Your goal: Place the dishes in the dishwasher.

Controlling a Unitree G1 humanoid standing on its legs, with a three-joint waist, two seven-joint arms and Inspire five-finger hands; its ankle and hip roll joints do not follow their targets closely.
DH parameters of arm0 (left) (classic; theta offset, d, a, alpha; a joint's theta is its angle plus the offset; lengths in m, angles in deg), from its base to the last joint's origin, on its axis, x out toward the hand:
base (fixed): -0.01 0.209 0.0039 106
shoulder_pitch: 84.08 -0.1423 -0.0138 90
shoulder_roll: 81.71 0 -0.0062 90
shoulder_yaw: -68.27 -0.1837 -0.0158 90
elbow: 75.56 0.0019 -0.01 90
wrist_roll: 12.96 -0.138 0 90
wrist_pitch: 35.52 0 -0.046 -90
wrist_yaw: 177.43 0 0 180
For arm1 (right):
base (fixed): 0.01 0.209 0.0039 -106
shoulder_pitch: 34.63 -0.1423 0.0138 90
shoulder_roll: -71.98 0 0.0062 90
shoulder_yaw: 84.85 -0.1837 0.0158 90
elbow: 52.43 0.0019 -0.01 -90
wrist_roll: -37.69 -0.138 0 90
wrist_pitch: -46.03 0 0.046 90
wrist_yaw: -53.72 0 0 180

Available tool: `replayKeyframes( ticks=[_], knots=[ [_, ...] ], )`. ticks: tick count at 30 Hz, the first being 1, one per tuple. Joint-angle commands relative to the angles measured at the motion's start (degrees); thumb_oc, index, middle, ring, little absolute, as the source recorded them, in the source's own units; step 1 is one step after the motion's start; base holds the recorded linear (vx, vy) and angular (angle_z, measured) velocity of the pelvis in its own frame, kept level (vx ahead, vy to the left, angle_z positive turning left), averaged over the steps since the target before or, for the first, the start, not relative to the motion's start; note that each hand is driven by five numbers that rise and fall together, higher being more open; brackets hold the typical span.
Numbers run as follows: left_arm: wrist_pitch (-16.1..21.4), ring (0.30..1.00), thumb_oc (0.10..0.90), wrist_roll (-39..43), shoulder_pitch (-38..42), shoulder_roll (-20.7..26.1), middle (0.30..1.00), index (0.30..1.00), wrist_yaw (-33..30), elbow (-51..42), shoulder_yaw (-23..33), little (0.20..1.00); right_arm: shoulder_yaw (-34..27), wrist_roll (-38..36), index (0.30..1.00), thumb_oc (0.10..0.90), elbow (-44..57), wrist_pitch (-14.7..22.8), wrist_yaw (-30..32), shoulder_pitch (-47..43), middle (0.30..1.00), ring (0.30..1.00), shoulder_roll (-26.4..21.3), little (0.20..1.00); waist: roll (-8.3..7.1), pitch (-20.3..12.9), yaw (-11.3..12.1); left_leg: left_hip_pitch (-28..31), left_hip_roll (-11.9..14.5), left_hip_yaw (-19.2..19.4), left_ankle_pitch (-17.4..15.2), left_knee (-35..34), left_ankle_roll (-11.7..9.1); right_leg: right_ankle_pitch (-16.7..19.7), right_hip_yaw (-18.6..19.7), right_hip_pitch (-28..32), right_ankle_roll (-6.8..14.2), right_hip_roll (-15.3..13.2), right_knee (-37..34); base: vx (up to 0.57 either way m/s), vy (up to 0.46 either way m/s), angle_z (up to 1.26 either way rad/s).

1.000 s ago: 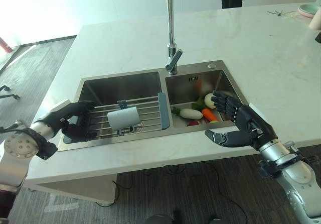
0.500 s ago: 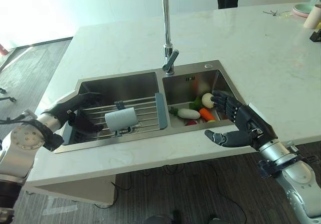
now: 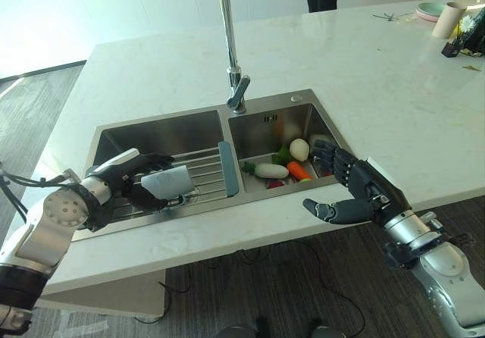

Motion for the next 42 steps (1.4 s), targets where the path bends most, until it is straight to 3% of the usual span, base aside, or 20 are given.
replayKeyframes(
  ticks=[1, 25, 42],
  knots=[
    [1.2, 0.9, 0.8, -1.34, 10.04, 1.12, 0.9, 0.9, -1.13, 1.71, 4.12, 0.9, -0.82, -1.28, 0.9, 0.8, 1.63, 7.05, 0.95, -8.7, 0.9, 0.9, -2.44, 0.9, 1.19, -3.75, -0.52, 3.1, 5.72, 3.91, -7.15, 0.48, -6.03, -8.84, -0.18, -0.6, 3.11, 1.09, 4.79, 0.0, 0.0, 0.0],
    [3.06, 0.9, 0.8, -3.77, 14.45, 0.67, 0.9, 0.9, -1.88, 12.08, 0.01, 0.9, -1.2, -1.84, 0.9, 0.8, 1.38, 6.95, 0.03, -9.29, 0.9, 0.9, -4.78, 0.9, 1.36, -3.63, -1.76, 3.36, 5.86, 4.51, -7.16, 0.48, -6.14, -9.11, 0.44, -0.47, 2.91, 1.52, 4.79, 0.01, 0.001, -0.01],
    [2.95, 0.9, 0.8, -5.48, 13.73, -1.12, 0.9, 0.9, -0.56, 13.78, -1.37, 0.9, -1.24, -1.5, 0.9, 0.8, 1.47, 7.0, -0.17, -8.74, 0.9, 0.9, -4.93, 0.9, 1.25, -3.35, -2.3, 3.41, 5.79, 4.46, -7.2, 0.48, -6.03, -9.23, 1.13, -0.54, 2.69, 1.88, 4.79, 0.0, 0.0, 0.0]
  ],
)
